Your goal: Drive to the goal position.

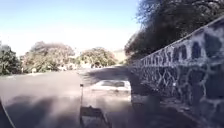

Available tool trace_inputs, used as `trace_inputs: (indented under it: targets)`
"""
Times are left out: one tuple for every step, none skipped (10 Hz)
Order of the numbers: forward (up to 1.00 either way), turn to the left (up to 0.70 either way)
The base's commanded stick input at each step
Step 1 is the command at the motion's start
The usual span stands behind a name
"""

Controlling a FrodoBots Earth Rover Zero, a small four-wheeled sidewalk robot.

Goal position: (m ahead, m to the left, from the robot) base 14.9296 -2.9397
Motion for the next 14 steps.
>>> trace_inputs:
  targets:
    - [0.00,0.45]
    - [1.00,0.27]
    - [1.00,0.27]
    - [1.00,0.27]
    - [1.00,0.19]
    - [1.00,0.08]
    - [1.00,0.00]
    - [1.00,0.00]
    - [1.00,0.00]
    - [0.00,0.45]
    - [0.00,0.45]
    - [0.00,0.45]
    - [0.00,0.45]
    - [0.00,0.45]
